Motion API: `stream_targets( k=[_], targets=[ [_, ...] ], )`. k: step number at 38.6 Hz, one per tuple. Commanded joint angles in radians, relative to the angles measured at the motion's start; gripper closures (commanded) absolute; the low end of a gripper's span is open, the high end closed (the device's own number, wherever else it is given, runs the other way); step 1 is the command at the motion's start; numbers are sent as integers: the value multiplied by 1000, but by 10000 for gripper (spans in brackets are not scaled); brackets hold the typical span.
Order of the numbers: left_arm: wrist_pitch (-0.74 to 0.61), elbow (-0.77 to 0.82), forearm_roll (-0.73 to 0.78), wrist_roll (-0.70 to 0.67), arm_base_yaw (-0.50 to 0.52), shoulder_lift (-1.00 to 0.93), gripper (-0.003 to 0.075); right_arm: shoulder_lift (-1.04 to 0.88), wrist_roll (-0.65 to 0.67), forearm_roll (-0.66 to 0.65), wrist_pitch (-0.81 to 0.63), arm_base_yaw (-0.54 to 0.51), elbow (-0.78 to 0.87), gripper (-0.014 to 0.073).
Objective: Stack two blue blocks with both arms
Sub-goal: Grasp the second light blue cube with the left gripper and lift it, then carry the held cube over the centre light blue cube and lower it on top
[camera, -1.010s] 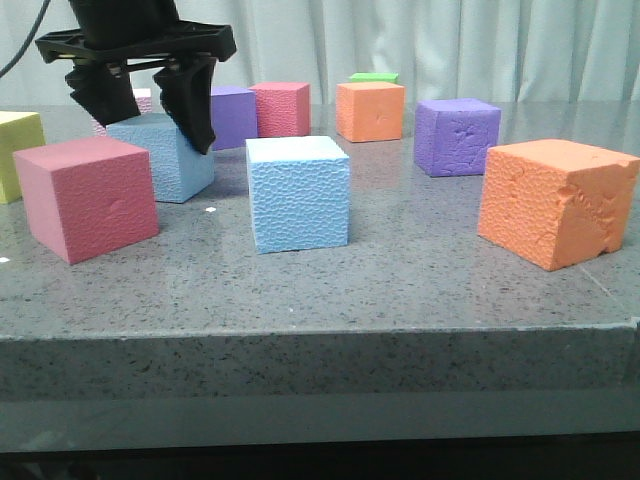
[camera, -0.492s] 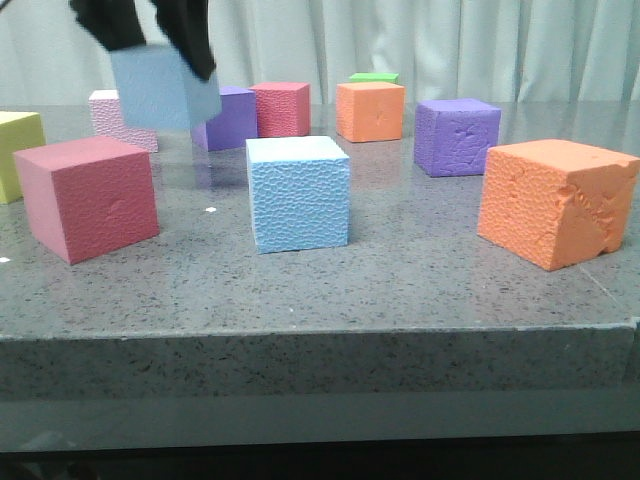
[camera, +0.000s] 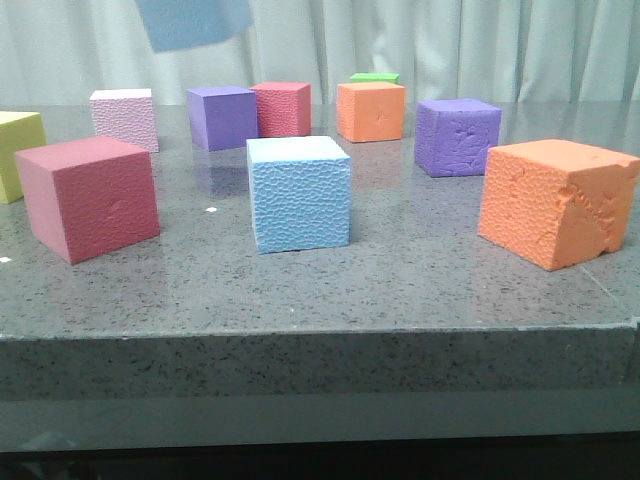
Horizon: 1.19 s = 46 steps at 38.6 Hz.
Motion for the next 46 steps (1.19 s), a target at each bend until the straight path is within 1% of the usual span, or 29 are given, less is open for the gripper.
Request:
stream_targets(
  k=[1, 7, 14, 18, 21, 27, 33, 46],
  targets=[
    [17, -10, -25, -5, -38, -94, 502, 4, -12, -14, -62, -6, -28, 660],
    [17, 48, -23, 17, -110, -126, 502, 4, -12, -14, -62, -6, -28, 660],
    [17, 106, -18, 17, -180, -121, 502, 4, -12, -14, -62, -6, -28, 660],
    [17, 123, 18, 17, -207, -103, 497, 4, -12, -14, -62, -6, -28, 660],
    [3, 123, 54, 17, -215, -87, 487, 4, -12, -14, -62, -6, -28, 660],
    [-23, 127, 54, 17, -234, -78, 487, 4, -12, -13, -62, -6, -28, 660],
    [-23, 127, 54, 17, -253, -78, 487, 4, -12, -13, -62, -6, -28, 660],
    [-12, 133, 62, 17, -253, -43, 478, 4, -12, -12, -61, -6, -28, 660]
  ],
)
